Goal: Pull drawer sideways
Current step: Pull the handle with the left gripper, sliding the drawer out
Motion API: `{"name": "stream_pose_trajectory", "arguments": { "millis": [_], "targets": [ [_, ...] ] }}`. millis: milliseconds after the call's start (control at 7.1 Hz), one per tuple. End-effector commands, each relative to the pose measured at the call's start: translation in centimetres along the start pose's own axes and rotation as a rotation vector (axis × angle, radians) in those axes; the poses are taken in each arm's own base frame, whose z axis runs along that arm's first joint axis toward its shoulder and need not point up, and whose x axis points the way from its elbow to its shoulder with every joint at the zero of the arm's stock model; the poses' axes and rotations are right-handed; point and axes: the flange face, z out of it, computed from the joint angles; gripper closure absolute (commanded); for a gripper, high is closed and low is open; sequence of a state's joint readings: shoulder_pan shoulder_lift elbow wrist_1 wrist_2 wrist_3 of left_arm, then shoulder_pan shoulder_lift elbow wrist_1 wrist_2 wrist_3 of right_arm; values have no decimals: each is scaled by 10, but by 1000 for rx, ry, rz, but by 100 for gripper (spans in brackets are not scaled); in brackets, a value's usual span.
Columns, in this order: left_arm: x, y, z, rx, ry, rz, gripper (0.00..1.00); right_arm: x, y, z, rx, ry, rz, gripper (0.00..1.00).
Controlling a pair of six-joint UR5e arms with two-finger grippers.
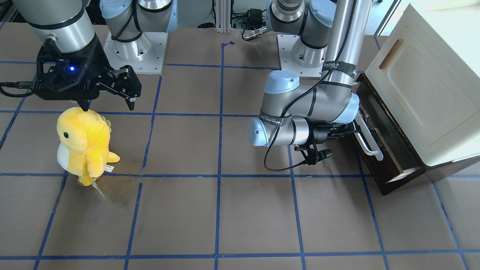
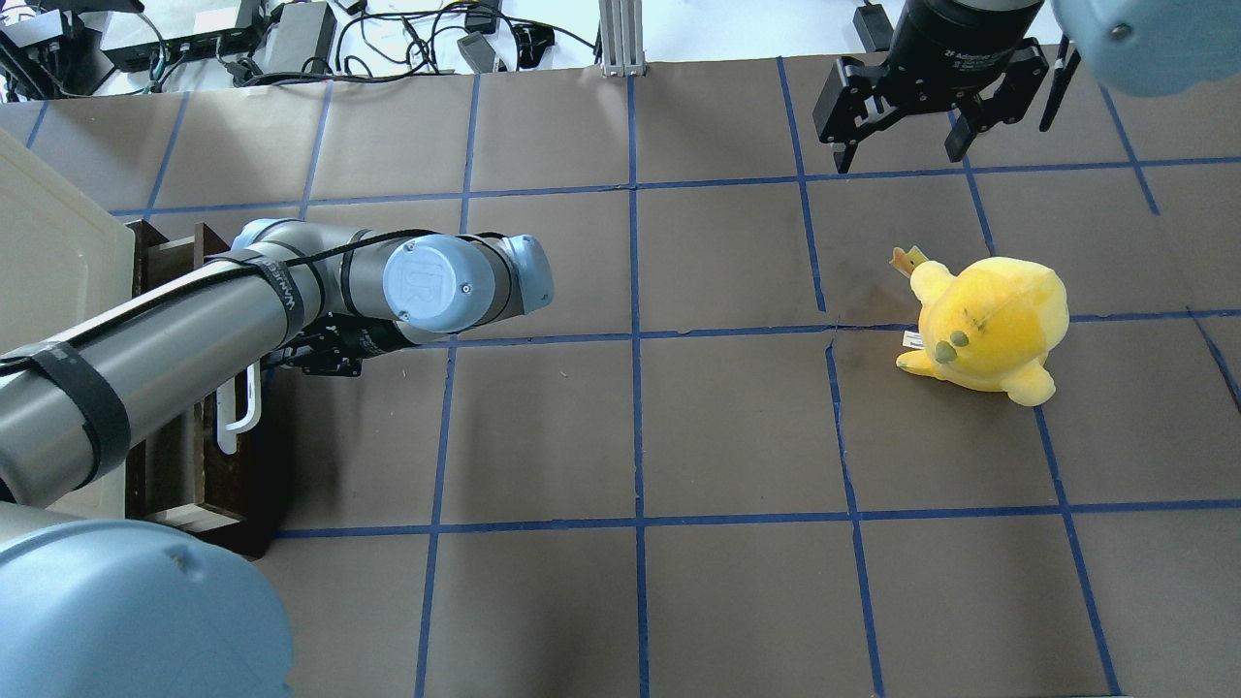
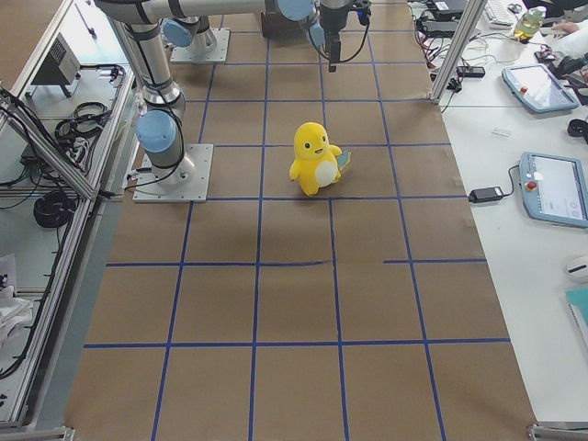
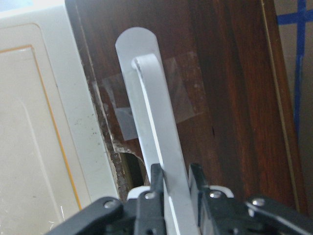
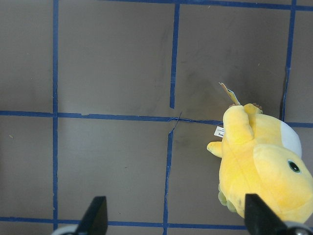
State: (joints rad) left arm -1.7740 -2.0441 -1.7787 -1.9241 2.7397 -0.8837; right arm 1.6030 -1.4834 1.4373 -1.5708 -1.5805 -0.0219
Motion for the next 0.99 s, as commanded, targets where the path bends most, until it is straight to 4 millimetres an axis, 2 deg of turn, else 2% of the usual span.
{"name": "stream_pose_trajectory", "arguments": {
  "millis": [0,845],
  "targets": [
    [-1,2,-6,9,2,4,84,0,0,0,0,-1,0,0],
    [2,7,-18,35,-1,8,84,0,0,0,0,-1,0,0]
  ]
}}
